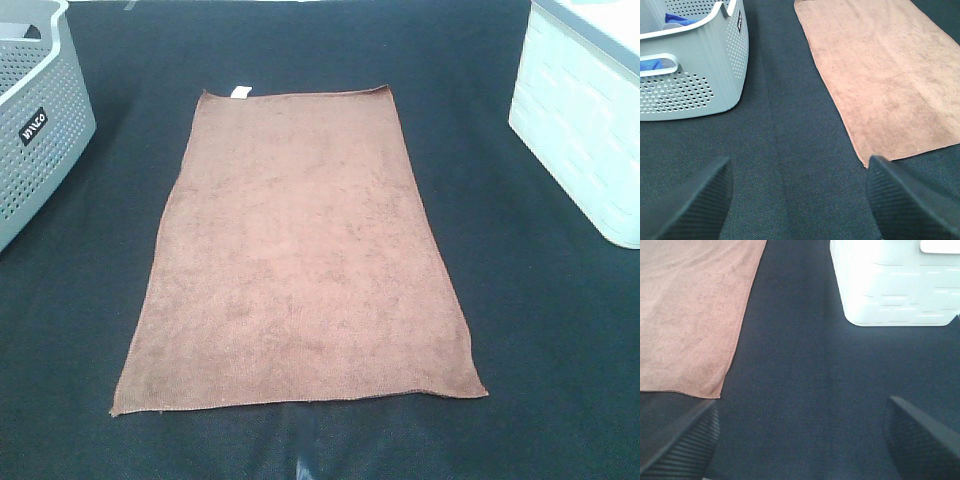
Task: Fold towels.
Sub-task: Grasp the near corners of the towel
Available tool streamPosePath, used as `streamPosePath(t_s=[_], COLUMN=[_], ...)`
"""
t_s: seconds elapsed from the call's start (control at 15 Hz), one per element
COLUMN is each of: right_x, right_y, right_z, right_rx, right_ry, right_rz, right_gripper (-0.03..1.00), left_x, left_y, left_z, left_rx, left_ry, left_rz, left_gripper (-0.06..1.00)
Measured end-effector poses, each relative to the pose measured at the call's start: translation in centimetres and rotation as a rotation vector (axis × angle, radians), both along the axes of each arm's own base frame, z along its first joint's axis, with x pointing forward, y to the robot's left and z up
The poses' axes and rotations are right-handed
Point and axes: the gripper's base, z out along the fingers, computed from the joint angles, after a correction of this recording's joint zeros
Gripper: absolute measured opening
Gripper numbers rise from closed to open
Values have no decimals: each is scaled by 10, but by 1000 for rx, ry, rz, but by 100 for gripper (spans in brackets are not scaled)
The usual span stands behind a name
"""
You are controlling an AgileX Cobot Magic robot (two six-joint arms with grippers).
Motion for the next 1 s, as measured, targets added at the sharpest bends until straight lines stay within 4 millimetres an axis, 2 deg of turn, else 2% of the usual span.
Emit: streamPosePath(t_s=[1.0], right_x=[0], right_y=[0], right_z=[0], right_rx=[0], right_ry=[0], right_rz=[0], right_gripper=[83], left_x=[0], left_y=[0], left_z=[0], left_rx=[0], left_ry=[0], left_rz=[0], left_gripper=[71])
